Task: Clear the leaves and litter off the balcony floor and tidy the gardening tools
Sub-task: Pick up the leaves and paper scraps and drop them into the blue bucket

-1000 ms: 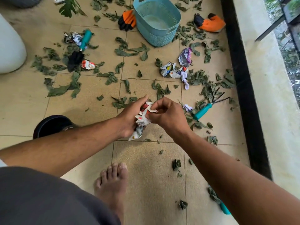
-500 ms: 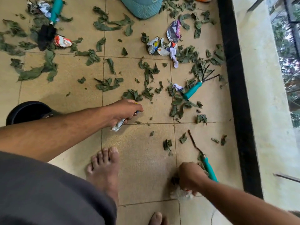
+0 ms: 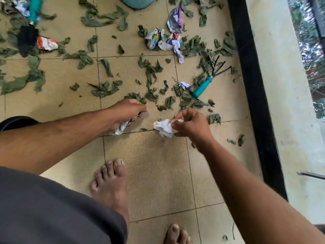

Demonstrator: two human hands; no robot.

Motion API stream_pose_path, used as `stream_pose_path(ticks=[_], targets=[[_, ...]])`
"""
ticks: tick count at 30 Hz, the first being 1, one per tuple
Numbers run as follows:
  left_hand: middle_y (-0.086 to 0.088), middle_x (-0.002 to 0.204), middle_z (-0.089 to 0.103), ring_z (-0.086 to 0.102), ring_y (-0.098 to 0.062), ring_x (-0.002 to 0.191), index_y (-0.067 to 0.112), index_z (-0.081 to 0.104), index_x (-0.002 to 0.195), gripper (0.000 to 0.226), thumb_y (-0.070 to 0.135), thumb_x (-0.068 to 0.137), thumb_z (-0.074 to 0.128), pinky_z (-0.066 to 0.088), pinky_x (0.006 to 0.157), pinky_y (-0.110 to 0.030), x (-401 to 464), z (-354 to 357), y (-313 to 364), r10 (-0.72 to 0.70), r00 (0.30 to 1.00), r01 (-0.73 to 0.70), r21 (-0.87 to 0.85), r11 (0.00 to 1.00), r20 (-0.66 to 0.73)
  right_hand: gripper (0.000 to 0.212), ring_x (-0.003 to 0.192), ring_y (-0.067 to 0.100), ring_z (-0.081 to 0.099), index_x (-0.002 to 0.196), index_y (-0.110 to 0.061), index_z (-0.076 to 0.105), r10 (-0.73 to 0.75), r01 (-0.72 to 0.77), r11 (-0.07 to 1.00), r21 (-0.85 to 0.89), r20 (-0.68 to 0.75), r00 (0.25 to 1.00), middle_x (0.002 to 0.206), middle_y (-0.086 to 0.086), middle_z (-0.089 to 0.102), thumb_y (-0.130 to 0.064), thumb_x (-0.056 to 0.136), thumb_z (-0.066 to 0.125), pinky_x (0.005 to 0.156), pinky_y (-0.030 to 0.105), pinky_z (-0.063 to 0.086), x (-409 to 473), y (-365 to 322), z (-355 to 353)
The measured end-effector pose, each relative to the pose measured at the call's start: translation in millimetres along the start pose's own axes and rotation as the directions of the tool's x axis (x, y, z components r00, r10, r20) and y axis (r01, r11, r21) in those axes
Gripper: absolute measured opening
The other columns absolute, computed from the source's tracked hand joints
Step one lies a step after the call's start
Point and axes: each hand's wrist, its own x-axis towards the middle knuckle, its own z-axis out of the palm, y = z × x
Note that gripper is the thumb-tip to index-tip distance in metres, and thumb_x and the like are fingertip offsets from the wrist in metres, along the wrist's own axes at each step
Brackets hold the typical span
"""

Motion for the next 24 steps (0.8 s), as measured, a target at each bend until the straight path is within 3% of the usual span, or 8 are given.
stream_pose_path(ticks=[1, 3, 5, 7, 11, 17, 21, 24], targets=[[-0.005, 0.089, 0.063, 0.049, -0.014, 0.064, 0.017, 0.069, 0.116, 0.033, 0.038, 0.091, 0.075, 0.037, 0.05, -0.026, 0, -3, 1, 0.01, 1.0, -0.01, 0.004, 1.0, -0.017, 0.014, 0.082, 0.032, 0.076, 0.099, -0.004, 0.065, 0.051, -0.049, 0.998, -0.032, 0.064, 0.997, 0.1, 0.021, 0.073, 0.001, 0.089, 0.072, 0.07, 0.046, 0.066, 1, -3, -15], [-0.003, 0.088, 0.063, 0.05, -0.014, 0.067, 0.014, 0.063, 0.138, 0.055, 0.039, 0.091, 0.074, 0.038, 0.05, -0.026, 1, -9, 1, 0.035, 0.997, -0.035, -0.006, 0.999, -0.07, 0.01, 0.074, 0.032, 0.075, 0.099, -0.001, 0.067, 0.202, -0.15, 0.929, -0.337, 0.122, 0.972, 0.096, 0.022, 0.073, 0.002, 0.09, 0.069, 0.067, 0.046, 0.066, 0, -4, -42], [0.001, 0.085, 0.061, 0.051, -0.014, 0.071, 0.012, 0.058, 0.146, 0.062, 0.039, 0.093, 0.074, 0.039, 0.054, -0.027, 1, -13, 3, 0.054, 0.993, -0.058, -0.032, 0.998, -0.101, 0.011, 0.07, 0.033, 0.076, 0.097, -0.001, 0.071, 0.436, -0.288, 0.739, -0.609, 0.108, 0.893, 0.09, 0.02, 0.074, 0.004, 0.088, 0.071, 0.064, 0.043, 0.066, -5, 6, -51], [0.002, 0.084, 0.06, 0.051, -0.014, 0.072, 0.011, 0.056, 0.148, 0.063, 0.038, 0.093, 0.074, 0.039, 0.054, -0.027, 3, -14, 4, 0.057, 0.993, -0.063, -0.053, 0.997, -0.108, 0.008, 0.068, 0.032, 0.077, 0.092, -0.001, 0.074, 0.543, -0.347, 0.582, -0.735, 0.034, 0.839, 0.085, 0.018, 0.075, 0.003, 0.085, 0.075, 0.068, 0.044, 0.067, -7, 29, -44], [0.002, 0.08, 0.058, 0.049, -0.013, 0.068, 0.009, 0.056, 0.148, 0.065, 0.038, 0.093, 0.075, 0.038, 0.053, -0.024, 6, -16, -1, 0.03, 0.994, -0.04, -0.086, 0.996, -0.11, 0.007, 0.069, 0.023, 0.07, 0.08, -0.015, 0.071, 0.169, -0.218, 0.54, -0.813, -0.149, 0.974, 0.081, 0.005, 0.072, -0.016, 0.074, 0.074, 0.068, 0.038, 0.065, 13, 48, -14], [0.0, 0.075, 0.056, 0.048, -0.013, 0.064, 0.012, 0.057, 0.147, 0.062, 0.038, 0.093, 0.074, 0.038, 0.051, -0.025, 1, -22, -6, 0.015, 0.993, -0.022, -0.062, 0.998, -0.115, 0.022, 0.094, 0.015, 0.061, 0.105, -0.022, 0.067, -0.297, 0.096, 0.691, -0.717, -0.16, 0.941, 0.11, -0.001, 0.062, -0.014, 0.085, 0.074, 0.09, 0.035, 0.059, 64, -2, 35], [-0.003, 0.082, 0.058, 0.05, -0.016, 0.069, 0.02, 0.069, 0.114, 0.027, 0.039, 0.094, 0.072, 0.037, 0.059, -0.03, -4, -21, 0, 0.03, 0.989, -0.033, -0.016, 0.999, -0.144, 0.028, 0.076, 0.003, 0.062, 0.106, -0.029, 0.074, -0.372, 0.295, 0.88, -0.373, -0.152, 0.916, 0.096, -0.01, 0.069, -0.013, 0.083, 0.077, 0.069, 0.021, 0.052, 77, -53, 54], [-0.002, 0.087, 0.062, 0.053, -0.018, 0.074, 0.022, 0.068, 0.109, 0.031, 0.048, 0.092, 0.07, 0.039, 0.065, -0.032, -4, -26, 4, 0.042, 0.981, -0.054, -0.053, 0.997, -0.192, 0.026, 0.069, 0.006, 0.063, 0.1, -0.028, 0.072, -0.359, 0.302, 0.908, -0.289, -0.166, 0.919, 0.08, -0.015, 0.062, -0.009, 0.082, 0.075, 0.063, 0.028, 0.056, 64, -71, 46]])
